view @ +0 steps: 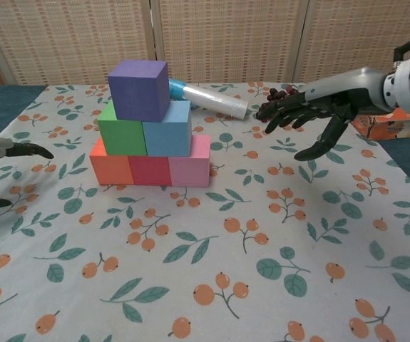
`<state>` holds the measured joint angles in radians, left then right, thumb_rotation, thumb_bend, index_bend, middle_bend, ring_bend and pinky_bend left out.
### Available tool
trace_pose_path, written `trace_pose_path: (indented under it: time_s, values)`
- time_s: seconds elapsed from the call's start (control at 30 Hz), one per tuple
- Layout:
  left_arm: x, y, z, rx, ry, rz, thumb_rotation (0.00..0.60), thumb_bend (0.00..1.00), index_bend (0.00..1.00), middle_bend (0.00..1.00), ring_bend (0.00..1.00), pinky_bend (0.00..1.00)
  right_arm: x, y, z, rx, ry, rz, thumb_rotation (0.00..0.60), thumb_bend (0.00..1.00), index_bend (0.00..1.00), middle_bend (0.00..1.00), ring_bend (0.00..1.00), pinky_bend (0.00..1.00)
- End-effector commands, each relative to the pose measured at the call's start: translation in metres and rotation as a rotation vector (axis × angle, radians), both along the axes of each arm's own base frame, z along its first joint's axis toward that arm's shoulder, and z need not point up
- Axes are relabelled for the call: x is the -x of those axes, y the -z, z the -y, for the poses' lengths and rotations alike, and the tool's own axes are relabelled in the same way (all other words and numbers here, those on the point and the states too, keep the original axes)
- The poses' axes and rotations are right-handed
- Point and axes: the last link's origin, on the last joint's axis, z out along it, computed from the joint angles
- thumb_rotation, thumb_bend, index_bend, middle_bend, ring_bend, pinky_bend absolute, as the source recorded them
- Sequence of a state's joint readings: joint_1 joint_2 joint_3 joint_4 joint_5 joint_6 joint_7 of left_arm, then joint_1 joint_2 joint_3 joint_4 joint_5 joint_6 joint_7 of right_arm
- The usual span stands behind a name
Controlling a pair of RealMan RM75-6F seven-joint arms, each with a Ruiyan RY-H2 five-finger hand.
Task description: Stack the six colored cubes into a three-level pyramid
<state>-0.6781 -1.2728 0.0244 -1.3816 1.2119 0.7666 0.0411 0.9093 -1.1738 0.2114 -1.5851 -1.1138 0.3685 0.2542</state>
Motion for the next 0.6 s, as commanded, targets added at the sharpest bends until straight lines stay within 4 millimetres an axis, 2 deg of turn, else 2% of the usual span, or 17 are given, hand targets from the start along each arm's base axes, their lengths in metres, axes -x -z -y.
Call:
trace_pose_path:
  time_s: [0.03,0.3,0.6]
  values:
    - [-0.007,0.007,-0.002,0.014,0.014,0.005,0.6,0.32,0.04,0.0,0.0,0.01,-0.006,0.011,0.006,-0.01,0.006,0.008,0.6,0.24,0.0,0.08,0.0,0.0]
    - [-0.02,0.023,-0.002,0.05,0.046,0.01,0.6,0.32,0.03,0.0,0.0,0.01,-0.022,0.039,0.017,-0.027,0.009,0.034,0.6,0.24,0.0,0.08,0.0,0.0]
    - [-0.028,0.032,-0.006,0.064,0.058,0.016,0.6,0.32,0.03,0.0,0.0,0.01,-0.028,0.062,0.02,-0.042,0.001,0.033,0.6,0.24,0.0,0.09,0.0,0.0]
